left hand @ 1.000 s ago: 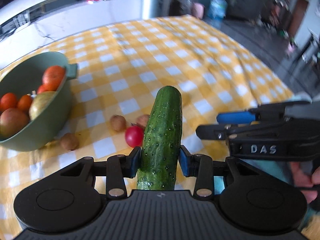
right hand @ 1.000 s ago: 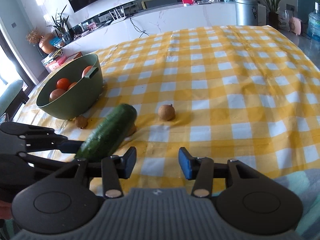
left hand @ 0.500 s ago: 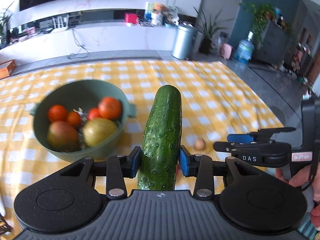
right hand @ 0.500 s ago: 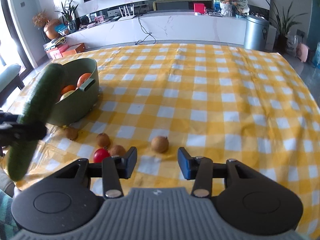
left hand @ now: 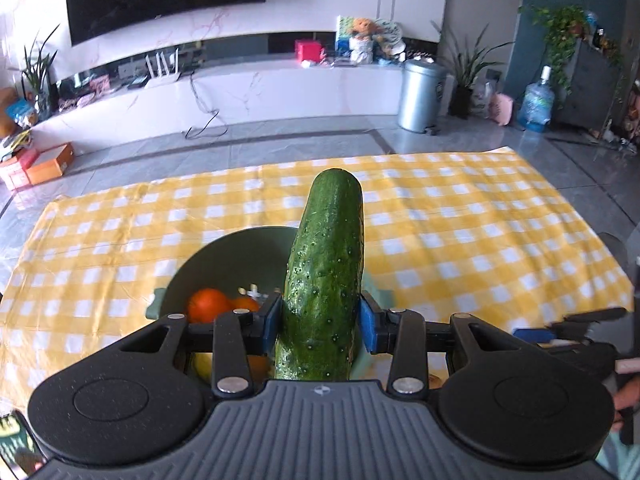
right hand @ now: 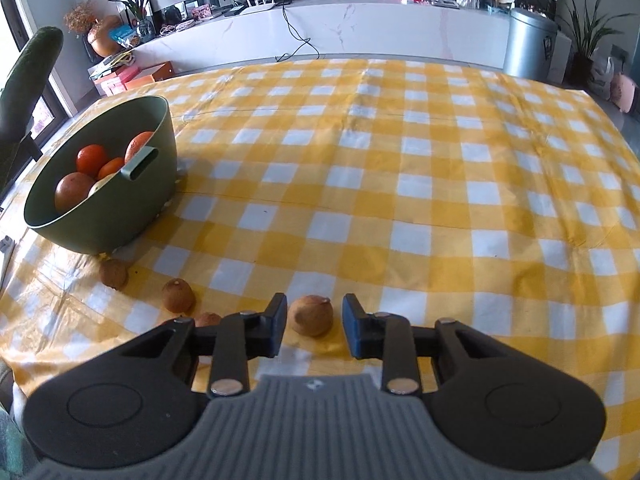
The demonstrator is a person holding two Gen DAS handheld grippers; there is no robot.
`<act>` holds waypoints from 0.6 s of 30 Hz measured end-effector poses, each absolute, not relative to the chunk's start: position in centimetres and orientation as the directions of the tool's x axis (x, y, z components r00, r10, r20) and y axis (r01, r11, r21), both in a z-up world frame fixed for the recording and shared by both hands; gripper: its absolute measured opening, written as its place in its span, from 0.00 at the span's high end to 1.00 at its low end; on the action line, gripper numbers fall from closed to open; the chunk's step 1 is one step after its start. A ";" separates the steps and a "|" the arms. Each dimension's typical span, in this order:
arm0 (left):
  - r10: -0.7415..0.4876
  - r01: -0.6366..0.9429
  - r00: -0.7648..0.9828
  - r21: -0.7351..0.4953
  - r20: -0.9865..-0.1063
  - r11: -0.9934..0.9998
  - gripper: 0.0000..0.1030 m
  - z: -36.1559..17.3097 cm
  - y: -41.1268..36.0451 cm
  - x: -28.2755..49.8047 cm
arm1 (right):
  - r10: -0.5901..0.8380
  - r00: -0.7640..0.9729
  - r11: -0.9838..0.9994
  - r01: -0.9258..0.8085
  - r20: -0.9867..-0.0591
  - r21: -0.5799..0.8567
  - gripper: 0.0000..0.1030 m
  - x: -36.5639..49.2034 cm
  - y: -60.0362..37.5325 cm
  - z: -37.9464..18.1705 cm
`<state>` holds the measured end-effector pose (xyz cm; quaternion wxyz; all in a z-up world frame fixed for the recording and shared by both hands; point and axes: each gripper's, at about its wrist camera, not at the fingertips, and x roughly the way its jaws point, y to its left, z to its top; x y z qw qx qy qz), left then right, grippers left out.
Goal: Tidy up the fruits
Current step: 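Lower the cucumber into the colander with the left tool while the right tool drops the kiwi in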
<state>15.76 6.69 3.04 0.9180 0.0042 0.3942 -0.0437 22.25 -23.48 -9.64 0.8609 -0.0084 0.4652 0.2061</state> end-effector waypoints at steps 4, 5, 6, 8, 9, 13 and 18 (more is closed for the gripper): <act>-0.059 0.064 0.677 -0.021 -0.733 0.998 0.56 1.8 8.4 17.8 | 0.361 0.461 0.913 -0.352 -0.811 0.206 0.74 22.7 -23.4 -10.4; -0.056 0.051 0.666 -0.030 -0.744 0.998 0.56 1.3 8.8 18.3 | 0.362 0.458 0.913 -0.349 -0.812 0.210 0.74 22.8 -23.4 -10.5; -0.056 0.041 0.652 -0.039 -0.756 0.998 0.56 0.9 9.1 18.8 | 0.363 0.455 0.914 -0.346 -0.813 0.214 0.75 22.9 -23.5 -10.6; -0.065 0.024 0.625 -0.063 -0.778 0.998 0.56 -0.1 9.5 19.5 | 0.374 0.449 0.911 -0.343 -0.812 0.230 0.76 22.9 -23.6 -10.7; -0.074 0.017 0.613 -0.080 -0.787 0.997 0.56 -0.5 9.7 19.6 | 0.379 0.448 0.910 -0.341 -0.810 0.237 0.77 23.0 -23.7 -10.7; -0.068 -0.002 0.575 -0.085 -0.815 0.996 0.56 -1.5 9.7 19.9 | 0.380 0.453 0.909 -0.343 -0.806 0.235 0.77 22.9 -23.6 -10.8; -0.019 -0.037 0.541 -0.046 -0.841 0.998 0.56 -2.3 9.8 20.5 | 0.376 0.459 0.909 -0.352 -0.805 0.224 0.77 22.8 -23.5 -10.8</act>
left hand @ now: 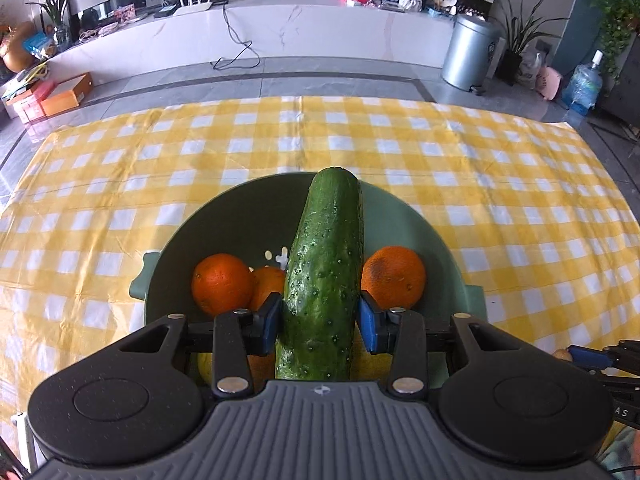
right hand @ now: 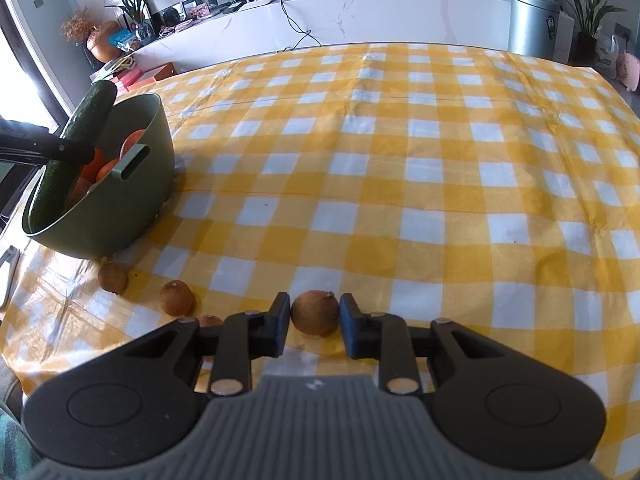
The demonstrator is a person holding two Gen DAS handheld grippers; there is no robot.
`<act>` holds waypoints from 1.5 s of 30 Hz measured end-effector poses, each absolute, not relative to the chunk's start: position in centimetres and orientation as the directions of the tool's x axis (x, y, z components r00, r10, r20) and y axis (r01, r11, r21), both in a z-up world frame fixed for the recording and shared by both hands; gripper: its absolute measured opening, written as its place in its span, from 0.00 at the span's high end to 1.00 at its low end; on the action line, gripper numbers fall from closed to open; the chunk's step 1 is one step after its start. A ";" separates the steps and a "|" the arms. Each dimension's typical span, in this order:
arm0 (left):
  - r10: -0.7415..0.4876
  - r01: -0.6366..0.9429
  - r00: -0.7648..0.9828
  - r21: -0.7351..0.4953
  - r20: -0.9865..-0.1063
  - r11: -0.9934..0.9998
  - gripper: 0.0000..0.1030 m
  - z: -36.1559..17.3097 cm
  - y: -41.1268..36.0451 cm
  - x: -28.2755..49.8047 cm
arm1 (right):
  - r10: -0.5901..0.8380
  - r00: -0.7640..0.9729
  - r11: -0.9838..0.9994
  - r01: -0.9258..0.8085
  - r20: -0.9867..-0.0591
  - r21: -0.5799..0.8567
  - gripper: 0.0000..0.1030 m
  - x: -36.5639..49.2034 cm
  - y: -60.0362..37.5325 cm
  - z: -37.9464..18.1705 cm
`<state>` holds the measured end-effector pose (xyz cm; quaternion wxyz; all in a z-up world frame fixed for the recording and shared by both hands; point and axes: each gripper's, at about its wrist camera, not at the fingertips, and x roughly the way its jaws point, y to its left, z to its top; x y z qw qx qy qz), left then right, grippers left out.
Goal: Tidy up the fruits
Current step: 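Lower the cucumber into the colander with the left tool while the right tool drops the kiwi in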
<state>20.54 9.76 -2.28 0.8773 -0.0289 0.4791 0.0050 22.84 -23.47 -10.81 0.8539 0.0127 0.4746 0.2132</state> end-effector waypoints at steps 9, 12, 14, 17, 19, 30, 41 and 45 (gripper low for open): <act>0.017 -0.043 0.514 -0.006 -0.858 0.999 0.56 -3.5 9.5 21.1 | 0.384 0.463 0.907 -0.351 -0.799 0.233 0.78 22.8 -23.6 -10.8; 0.013 -0.053 0.519 -0.017 -0.855 0.998 0.57 -3.6 9.8 21.0 | 0.383 0.473 0.906 -0.359 -0.793 0.223 0.78 22.6 -23.6 -10.6; 0.016 -0.056 0.520 -0.015 -0.854 0.998 0.55 -3.7 10.0 20.9 | 0.381 0.479 0.906 -0.364 -0.791 0.217 0.78 22.5 -23.5 -10.5; 0.029 -0.051 0.540 0.002 -0.841 0.999 0.53 -3.6 9.8 20.4 | 0.372 0.486 0.908 -0.367 -0.791 0.202 0.78 22.4 -23.3 -10.4; 0.037 -0.049 0.556 0.012 -0.831 0.999 0.52 -3.3 9.6 19.9 | 0.364 0.496 0.910 -0.368 -0.788 0.188 0.78 22.3 -23.2 -10.3; 0.041 -0.101 0.692 -0.041 -0.721 0.994 0.46 0.2 9.9 15.4 | 0.444 0.559 0.871 -0.451 -0.700 0.193 0.78 21.2 -21.3 -6.6; 0.105 -0.244 0.748 -0.124 -0.655 0.962 0.46 -0.8 13.2 12.9 | 0.605 0.537 0.737 -0.656 -0.588 0.160 0.78 20.7 -13.5 -1.8; 0.094 -0.226 0.764 -0.129 -0.638 0.966 0.46 -1.3 13.4 12.5 | 0.617 0.516 0.702 -0.702 -0.594 0.119 0.78 21.6 -10.4 -2.1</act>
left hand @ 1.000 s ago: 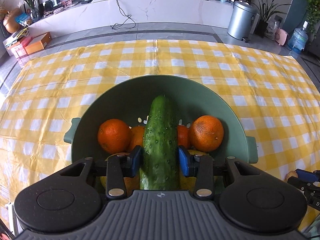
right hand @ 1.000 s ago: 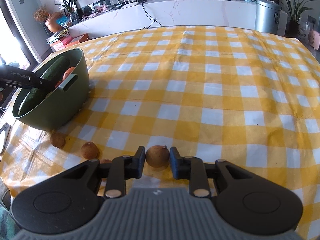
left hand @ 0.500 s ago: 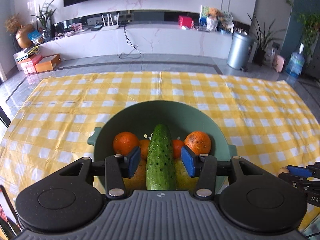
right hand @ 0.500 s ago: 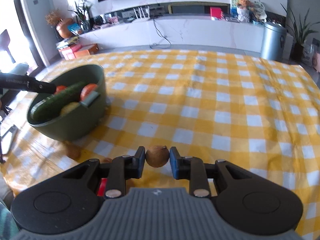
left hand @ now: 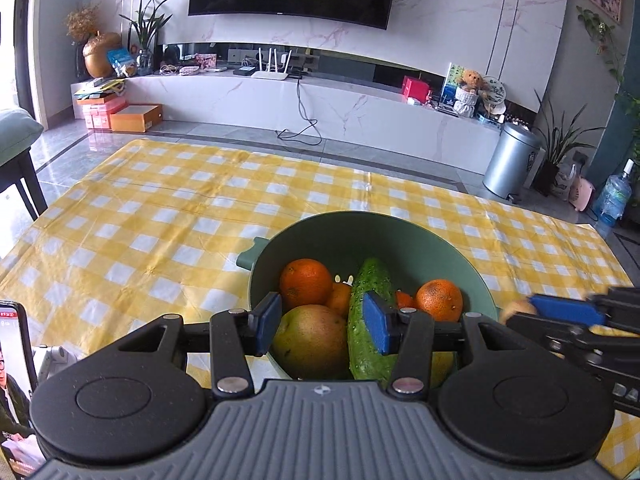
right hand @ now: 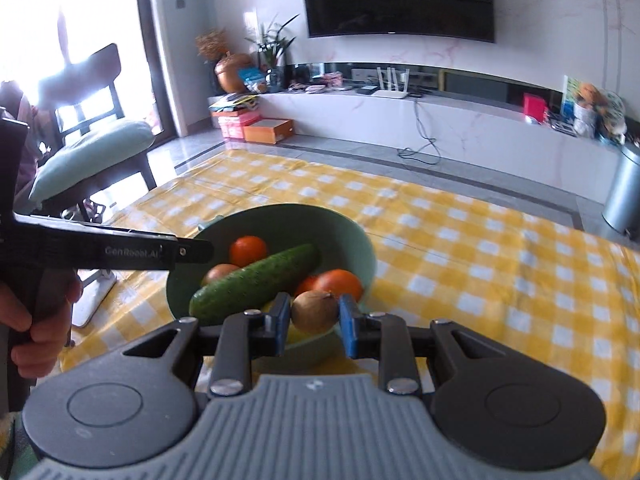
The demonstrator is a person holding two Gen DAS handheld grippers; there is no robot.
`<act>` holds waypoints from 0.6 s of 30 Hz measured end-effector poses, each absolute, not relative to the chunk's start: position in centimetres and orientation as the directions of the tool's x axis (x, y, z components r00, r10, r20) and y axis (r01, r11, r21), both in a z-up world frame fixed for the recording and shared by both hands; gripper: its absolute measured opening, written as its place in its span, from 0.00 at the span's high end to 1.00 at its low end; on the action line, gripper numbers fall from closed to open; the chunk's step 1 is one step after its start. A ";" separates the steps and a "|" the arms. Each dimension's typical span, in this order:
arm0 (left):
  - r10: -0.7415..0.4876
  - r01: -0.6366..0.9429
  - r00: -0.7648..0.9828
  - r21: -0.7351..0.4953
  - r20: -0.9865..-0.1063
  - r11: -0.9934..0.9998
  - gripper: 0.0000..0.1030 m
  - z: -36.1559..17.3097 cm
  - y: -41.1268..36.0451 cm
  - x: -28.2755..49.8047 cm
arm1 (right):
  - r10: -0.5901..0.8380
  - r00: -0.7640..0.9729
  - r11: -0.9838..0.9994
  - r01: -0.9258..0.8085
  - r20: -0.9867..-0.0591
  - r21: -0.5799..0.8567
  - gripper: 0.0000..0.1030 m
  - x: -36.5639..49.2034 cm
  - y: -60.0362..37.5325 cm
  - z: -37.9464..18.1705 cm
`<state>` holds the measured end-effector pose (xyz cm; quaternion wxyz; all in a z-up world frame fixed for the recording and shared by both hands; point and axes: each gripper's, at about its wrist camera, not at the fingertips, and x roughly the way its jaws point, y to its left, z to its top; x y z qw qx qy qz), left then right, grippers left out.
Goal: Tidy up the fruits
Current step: 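Lower the cucumber into the colander with the left tool while the right tool drops the kiwi in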
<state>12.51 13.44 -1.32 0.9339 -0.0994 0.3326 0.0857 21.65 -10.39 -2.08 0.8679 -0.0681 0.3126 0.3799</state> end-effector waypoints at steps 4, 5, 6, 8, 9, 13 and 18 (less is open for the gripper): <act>0.060 -0.209 0.779 -0.167 -0.624 0.964 0.46 -1.9 13.8 12.2 | 0.610 0.497 0.668 -0.742 -0.617 0.063 0.78 22.8 -7.6 -3.0; 0.055 -0.208 0.781 -0.176 -0.623 0.962 0.46 -2.1 13.9 12.2 | 0.604 0.495 0.661 -0.749 -0.625 0.047 0.78 23.1 -7.0 -3.3; 0.051 -0.206 0.782 -0.181 -0.621 0.962 0.46 -2.2 14.0 12.2 | 0.601 0.492 0.657 -0.753 -0.630 0.038 0.78 23.4 -6.5 -3.5; 0.047 -0.201 0.779 -0.179 -0.625 0.963 0.46 -2.5 14.1 12.4 | 0.594 0.486 0.650 -0.760 -0.641 0.025 0.78 24.0 -5.6 -3.8; 0.049 -0.200 0.777 -0.173 -0.628 0.964 0.46 -2.6 14.1 12.5 | 0.588 0.487 0.647 -0.762 -0.646 0.014 0.78 24.4 -5.2 -4.0; 0.025 -0.191 0.767 -0.191 -0.642 0.963 0.46 -3.2 14.3 12.7 | 0.564 0.496 0.630 -0.776 -0.660 -0.046 0.78 25.0 -3.7 -4.7; 0.012 -0.187 0.771 -0.208 -0.637 0.960 0.46 -3.3 14.4 12.5 | 0.533 0.498 0.611 -0.786 -0.684 -0.097 0.78 25.3 -2.7 -5.7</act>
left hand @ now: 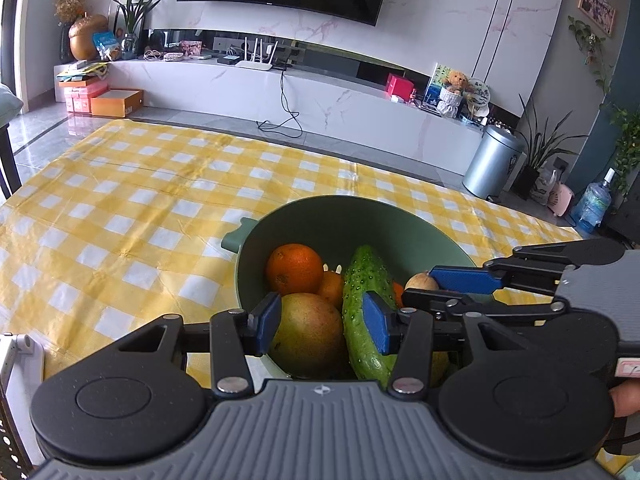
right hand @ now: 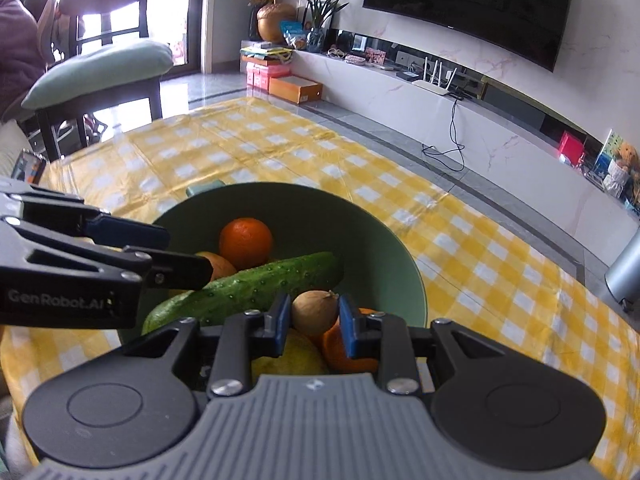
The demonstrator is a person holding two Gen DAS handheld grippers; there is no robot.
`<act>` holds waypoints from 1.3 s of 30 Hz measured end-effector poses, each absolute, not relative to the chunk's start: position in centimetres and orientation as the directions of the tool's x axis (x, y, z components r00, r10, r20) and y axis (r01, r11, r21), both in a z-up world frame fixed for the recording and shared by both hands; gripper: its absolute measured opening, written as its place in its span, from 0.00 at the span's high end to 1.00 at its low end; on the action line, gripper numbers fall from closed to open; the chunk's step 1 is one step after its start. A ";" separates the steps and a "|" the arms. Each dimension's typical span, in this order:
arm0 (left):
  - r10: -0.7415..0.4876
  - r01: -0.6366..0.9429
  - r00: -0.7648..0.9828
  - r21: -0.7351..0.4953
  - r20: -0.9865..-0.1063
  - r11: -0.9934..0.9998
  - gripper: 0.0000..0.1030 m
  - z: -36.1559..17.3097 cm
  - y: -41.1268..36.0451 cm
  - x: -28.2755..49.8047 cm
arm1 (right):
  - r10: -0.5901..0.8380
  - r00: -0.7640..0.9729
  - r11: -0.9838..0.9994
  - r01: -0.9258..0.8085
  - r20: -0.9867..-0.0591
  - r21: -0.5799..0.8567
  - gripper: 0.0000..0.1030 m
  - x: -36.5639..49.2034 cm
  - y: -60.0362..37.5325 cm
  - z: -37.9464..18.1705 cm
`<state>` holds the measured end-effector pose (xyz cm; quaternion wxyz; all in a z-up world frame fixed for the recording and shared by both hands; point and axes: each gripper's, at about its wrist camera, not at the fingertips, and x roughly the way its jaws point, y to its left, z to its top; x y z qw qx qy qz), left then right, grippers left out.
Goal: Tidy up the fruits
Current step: 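Lower the cucumber into the colander with the left tool while the right tool drops the kiwi in, then move both tools back toward the small kiwis beside the colander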
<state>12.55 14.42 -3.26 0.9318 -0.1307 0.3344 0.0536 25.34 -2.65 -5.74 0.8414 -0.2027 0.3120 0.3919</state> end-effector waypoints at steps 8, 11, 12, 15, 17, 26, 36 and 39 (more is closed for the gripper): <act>0.008 -0.189 0.775 -0.219 -0.632 0.957 0.45 -3.3 14.6 12.4 | 0.522 0.508 0.613 -0.782 -0.686 -0.113 0.73 25.1 -2.4 -6.0; 0.010 -0.187 0.782 -0.219 -0.623 0.958 0.45 -3.2 14.5 12.2 | 0.526 0.522 0.618 -0.777 -0.672 -0.120 0.66 24.8 -2.7 -5.4; 0.013 -0.188 0.785 -0.219 -0.619 0.958 0.45 -3.1 14.5 12.0 | 0.527 0.525 0.621 -0.775 -0.669 -0.119 0.66 24.7 -2.9 -5.2; 0.017 -0.186 0.793 -0.216 -0.608 0.959 0.45 -2.5 14.3 11.6 | 0.533 0.535 0.630 -0.768 -0.656 -0.114 0.65 24.2 -3.5 -4.5; 0.020 -0.178 0.801 -0.205 -0.598 0.962 0.45 -1.9 13.9 11.3 | 0.538 0.542 0.643 -0.759 -0.645 -0.102 0.65 23.8 -4.2 -3.9; -0.027 -0.072 0.817 -0.148 -0.576 0.986 0.44 1.4 10.8 9.8 | 0.530 0.583 0.750 -0.662 -0.615 0.018 0.49 21.3 -9.1 -1.6; -0.128 0.049 0.786 -0.145 -0.605 0.988 0.41 1.5 7.1 7.7 | 0.499 0.605 0.827 -0.547 -0.620 0.131 0.44 17.4 -15.2 -1.8; -0.165 0.092 0.771 -0.148 -0.615 0.985 0.41 1.2 5.9 6.9 | 0.492 0.597 0.840 -0.516 -0.634 0.167 0.44 16.4 -16.6 -2.4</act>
